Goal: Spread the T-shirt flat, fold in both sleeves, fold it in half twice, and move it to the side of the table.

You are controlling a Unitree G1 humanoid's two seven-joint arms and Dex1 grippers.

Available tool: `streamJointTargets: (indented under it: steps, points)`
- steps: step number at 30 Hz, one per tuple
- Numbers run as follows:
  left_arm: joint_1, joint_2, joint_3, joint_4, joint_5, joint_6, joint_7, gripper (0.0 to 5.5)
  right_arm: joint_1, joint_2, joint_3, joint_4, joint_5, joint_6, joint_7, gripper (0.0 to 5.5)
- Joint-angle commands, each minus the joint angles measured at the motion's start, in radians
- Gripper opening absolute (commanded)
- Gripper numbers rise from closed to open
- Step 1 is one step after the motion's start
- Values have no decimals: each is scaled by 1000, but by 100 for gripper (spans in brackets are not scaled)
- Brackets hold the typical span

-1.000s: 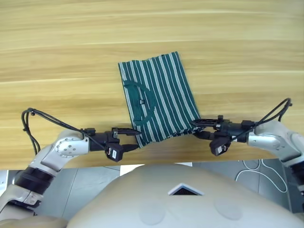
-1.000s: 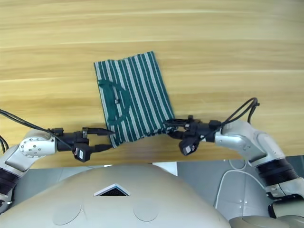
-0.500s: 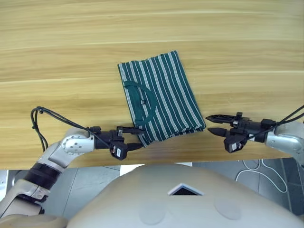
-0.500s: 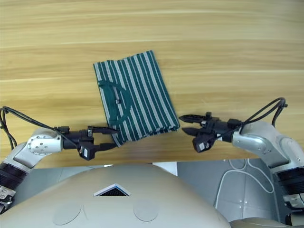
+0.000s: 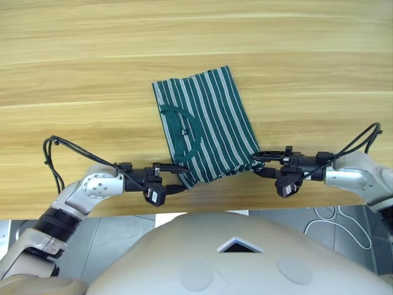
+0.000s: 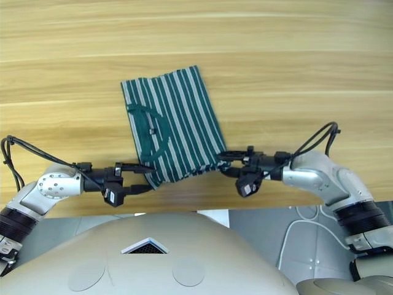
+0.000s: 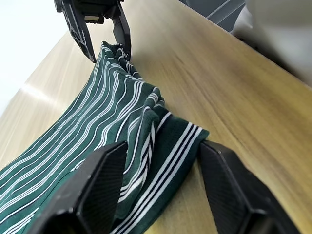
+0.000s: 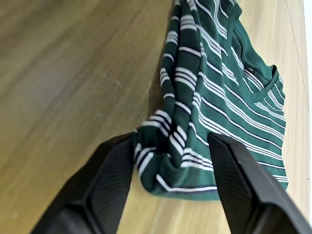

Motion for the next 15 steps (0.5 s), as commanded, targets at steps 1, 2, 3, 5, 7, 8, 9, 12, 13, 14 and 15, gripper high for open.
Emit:
streamJointTargets:
  steps: [1, 2, 3, 5, 7, 8, 9, 12, 13, 14, 15]
  points:
    - [21, 9, -35, 89, 106, 62, -28, 267, 4, 12, 14, 40, -47, 8, 2, 265]
    - [21, 9, -36, 91, 106, 61, -29, 267, 0, 14, 13, 46, -49, 7, -3, 265]
    - [22, 10, -37, 93, 106, 59, -28, 267, -5, 18, 11, 52, -55, 5, -11, 265]
    - [25, 11, -38, 96, 106, 55, -27, 269, -10, 22, 10, 61, -65, 1, -22, 230]
    - [29, 12, -38, 98, 107, 52, -24, 235, -13, 27, 4, 64, -66, 2, -32, 204]
    - [32, 13, -39, 99, 107, 50, -22, 215, -15, 28, -3, 64, -66, 3, -39, 204]
    - [34, 14, -39, 99, 107, 49, -21, 201, -18, 27, -10, 65, -67, 5, -43, 204]
    - [35, 13, -41, 99, 108, 46, -17, 151, -18, 24, -3, 66, -70, 1, -42, 204]
    - [34, 12, -41, 100, 108, 45, -16, 142, -13, 27, 3, 65, -73, -1, -41, 204]
    - [33, 12, -42, 100, 109, 44, -15, 120, -9, 28, 7, 63, -74, -1, -39, 204]
    - [32, 12, -43, 101, 109, 44, -15, 95, -7, 28, 9, 62, -74, -2, -37, 182]
